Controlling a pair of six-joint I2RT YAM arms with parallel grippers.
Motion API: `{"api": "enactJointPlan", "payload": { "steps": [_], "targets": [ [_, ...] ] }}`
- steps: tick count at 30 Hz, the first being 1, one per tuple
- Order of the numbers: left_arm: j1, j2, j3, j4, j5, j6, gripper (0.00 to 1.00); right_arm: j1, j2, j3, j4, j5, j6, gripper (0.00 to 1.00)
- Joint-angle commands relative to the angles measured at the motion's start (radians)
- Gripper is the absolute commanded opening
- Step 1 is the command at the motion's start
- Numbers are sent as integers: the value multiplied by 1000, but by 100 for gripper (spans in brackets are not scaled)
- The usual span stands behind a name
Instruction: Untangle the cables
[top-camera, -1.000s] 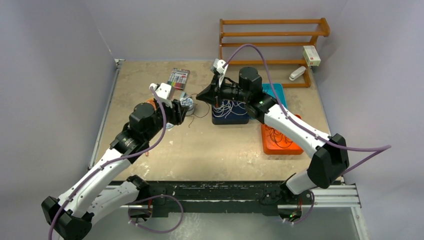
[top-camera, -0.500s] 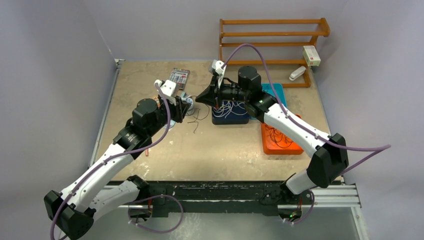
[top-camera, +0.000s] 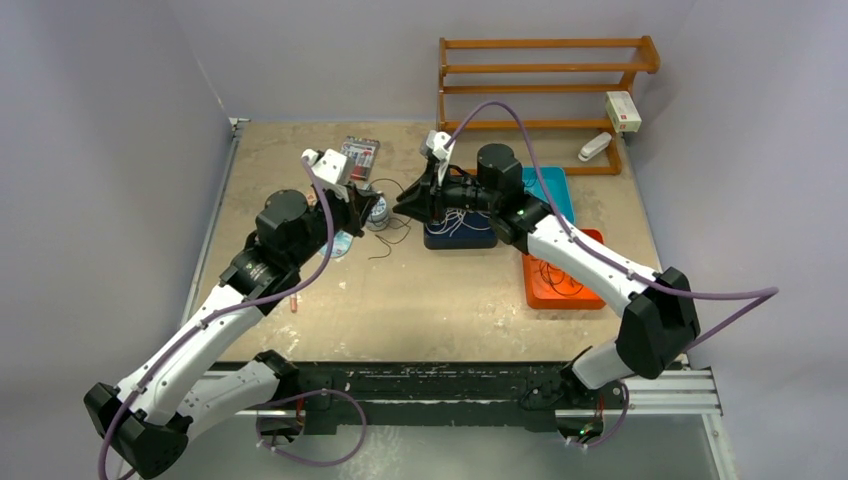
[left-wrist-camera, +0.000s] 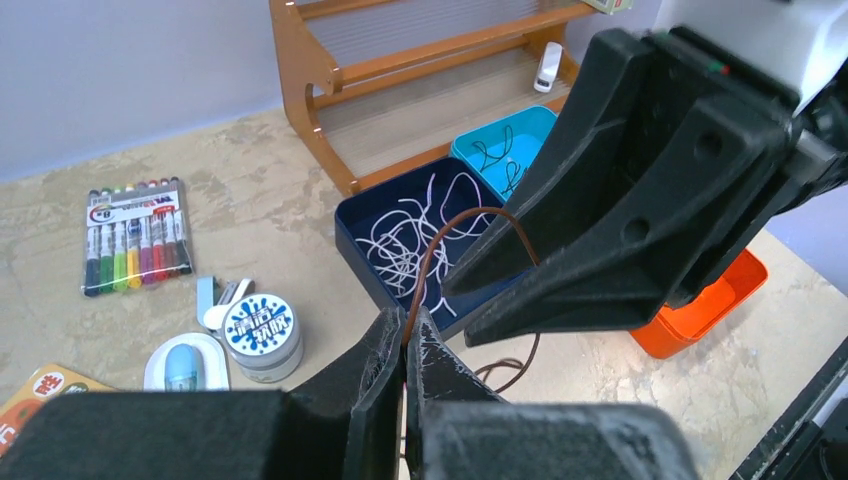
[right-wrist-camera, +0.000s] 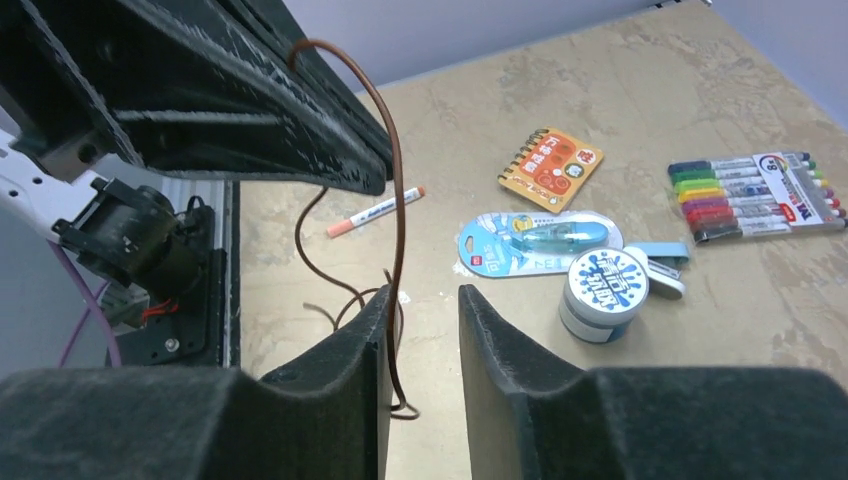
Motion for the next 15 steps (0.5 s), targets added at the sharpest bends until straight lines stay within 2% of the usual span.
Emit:
{"api": "enactJointPlan", "payload": {
  "steps": [1,6,15],
  "targets": [
    [-3,-8,61,34,11,-11,0,4,-57,-27,102,9,-27,35],
    [-4,-9,73,27,13,-7,0,4,-57,-47,111,2,-51,44],
    [-4,0,85,26,22,-6,0,5,-51,-72,147,-54,-61,45]
  ]
}}
